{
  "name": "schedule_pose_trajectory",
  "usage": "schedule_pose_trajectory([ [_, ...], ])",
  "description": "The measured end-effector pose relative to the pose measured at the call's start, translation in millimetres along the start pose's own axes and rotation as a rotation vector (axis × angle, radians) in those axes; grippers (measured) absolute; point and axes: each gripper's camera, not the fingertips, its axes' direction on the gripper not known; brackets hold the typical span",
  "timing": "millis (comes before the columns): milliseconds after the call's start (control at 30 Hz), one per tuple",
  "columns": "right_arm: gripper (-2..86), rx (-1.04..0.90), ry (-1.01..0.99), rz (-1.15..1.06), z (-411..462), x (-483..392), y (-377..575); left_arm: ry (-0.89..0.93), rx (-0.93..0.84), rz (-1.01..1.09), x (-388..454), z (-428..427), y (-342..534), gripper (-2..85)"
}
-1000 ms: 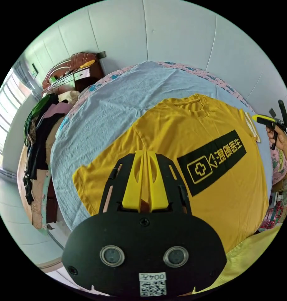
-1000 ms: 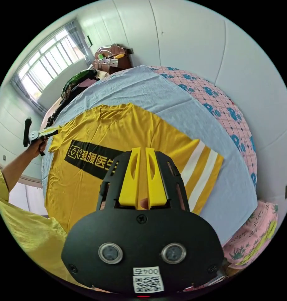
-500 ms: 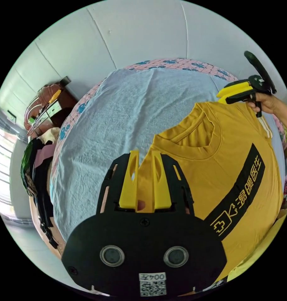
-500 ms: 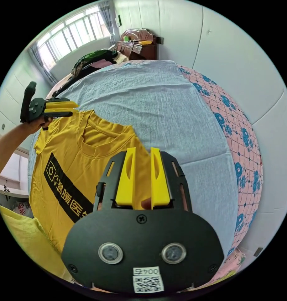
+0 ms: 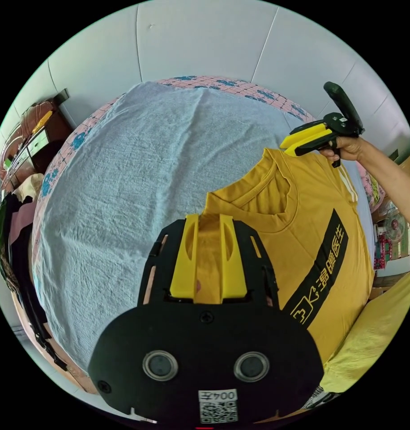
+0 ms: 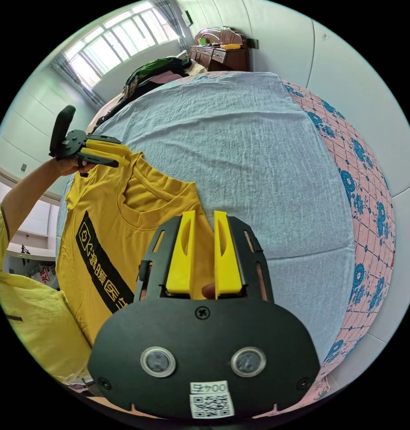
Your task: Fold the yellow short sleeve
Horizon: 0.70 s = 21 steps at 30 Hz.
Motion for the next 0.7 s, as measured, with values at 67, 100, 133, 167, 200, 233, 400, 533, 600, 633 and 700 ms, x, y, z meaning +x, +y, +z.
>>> schedule_pose_trajectory([
  [67,6.9,-0.006,0.016,-0.009,0.0,3.5,-9.9,0.019,0.006,-0.021,-10.0,5.0,-5.8,5.7],
  [100,6.8,0.000,0.019,-0.007,-0.6,4.6,-12.0,0.025,0.008,-0.027,-12.4,6.3,-6.9,5.4],
  [133,6.5,-0.001,0.024,-0.005,-1.2,6.7,-16.3,0.036,0.016,-0.040,-16.8,8.6,-8.6,4.7],
  [167,6.4,0.002,0.029,-0.004,-1.9,8.4,-20.1,0.050,0.028,-0.050,-20.8,10.6,-9.8,3.8],
  [200,6.4,0.003,0.033,-0.005,-2.3,9.2,-21.9,0.056,0.035,-0.057,-22.6,11.5,-10.2,3.5],
  [233,6.4,0.005,0.040,-0.009,-3.0,10.5,-25.0,0.062,0.045,-0.069,-26.1,13.5,-10.7,2.8],
  [400,7.8,0.033,-0.021,-0.010,-8.9,21.2,-34.4,0.083,0.073,-0.098,-38.4,20.9,-9.3,1.7],
  [533,9.3,0.030,-0.102,-0.003,-10.4,33.6,-38.2,0.096,0.069,-0.093,-45.8,25.6,-8.9,1.4],
  [600,9.8,0.025,-0.123,-0.005,-11.7,37.2,-38.2,0.096,0.065,-0.088,-47.9,26.9,-7.9,1.4],
  [633,9.9,0.043,-0.121,0.009,-14.2,40.2,-37.2,0.098,0.065,-0.087,-49.0,27.6,-6.7,1.4],
  [700,9.9,0.076,-0.162,0.033,-18.3,45.7,-35.0,0.098,0.065,-0.085,-50.2,28.6,-4.2,1.3],
])
